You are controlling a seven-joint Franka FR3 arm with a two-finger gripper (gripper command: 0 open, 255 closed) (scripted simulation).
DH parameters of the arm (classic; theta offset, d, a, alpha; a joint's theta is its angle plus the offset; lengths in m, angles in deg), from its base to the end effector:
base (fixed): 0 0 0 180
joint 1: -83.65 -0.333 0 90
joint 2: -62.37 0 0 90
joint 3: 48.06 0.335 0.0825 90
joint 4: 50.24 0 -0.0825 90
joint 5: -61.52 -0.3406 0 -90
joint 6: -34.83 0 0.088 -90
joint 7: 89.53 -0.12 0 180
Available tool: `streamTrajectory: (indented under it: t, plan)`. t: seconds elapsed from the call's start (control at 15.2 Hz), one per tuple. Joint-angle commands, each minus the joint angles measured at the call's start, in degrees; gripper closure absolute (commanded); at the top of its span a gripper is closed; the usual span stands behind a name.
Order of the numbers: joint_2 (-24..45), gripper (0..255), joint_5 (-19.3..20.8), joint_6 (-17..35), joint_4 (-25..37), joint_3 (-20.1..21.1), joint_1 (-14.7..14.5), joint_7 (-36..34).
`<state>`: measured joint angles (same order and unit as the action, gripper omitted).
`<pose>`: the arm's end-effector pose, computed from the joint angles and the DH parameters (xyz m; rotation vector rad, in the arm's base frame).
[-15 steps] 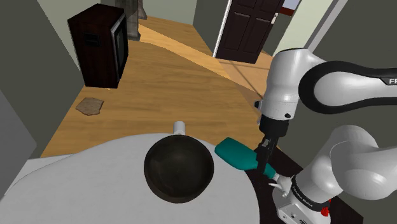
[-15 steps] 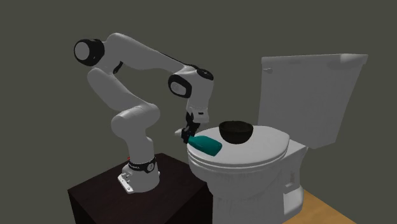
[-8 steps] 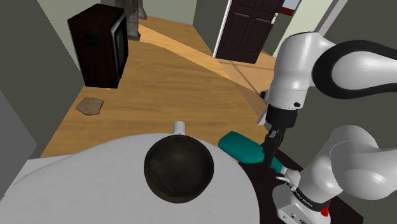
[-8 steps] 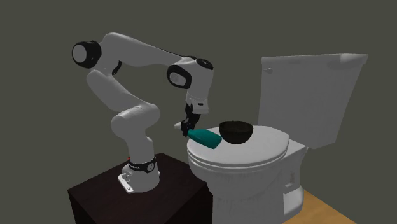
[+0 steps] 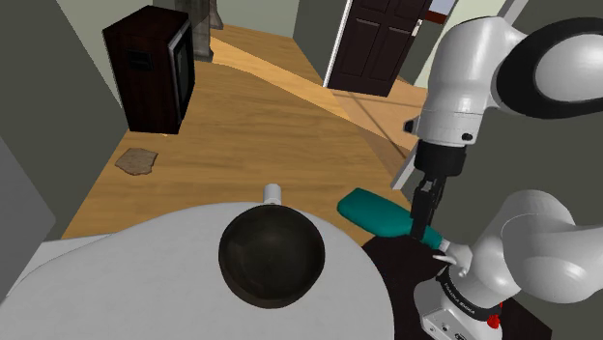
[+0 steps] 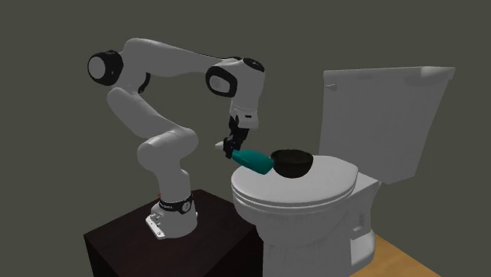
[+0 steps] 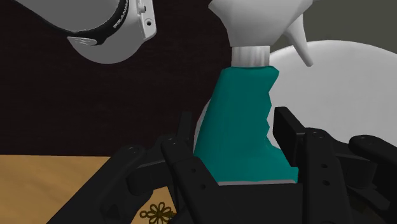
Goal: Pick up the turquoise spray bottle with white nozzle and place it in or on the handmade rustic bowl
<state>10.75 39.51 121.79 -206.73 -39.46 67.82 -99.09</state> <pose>0.1538 0.1259 0.4581 -2.9090 -0.2087 0.5471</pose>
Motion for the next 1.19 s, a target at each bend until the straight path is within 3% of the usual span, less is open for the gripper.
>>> streamTrajectory:
  t: [0.0, 0.4, 0.79, 1.12]
  plan:
    - [-0.3, 255, 0.2, -1.5, 1.6, -0.1, -0.1, -0.5]
    - [-0.3, 255, 0.8, -5.3, 5.6, -0.8, 0.0, -1.6]
    - [12.4, 255, -3.9, 1.0, 13.9, 5.5, -1.2, -6.1]
    - [23.1, 255, -5.4, 5.1, 22.4, 10.2, -1.4, -10.2]
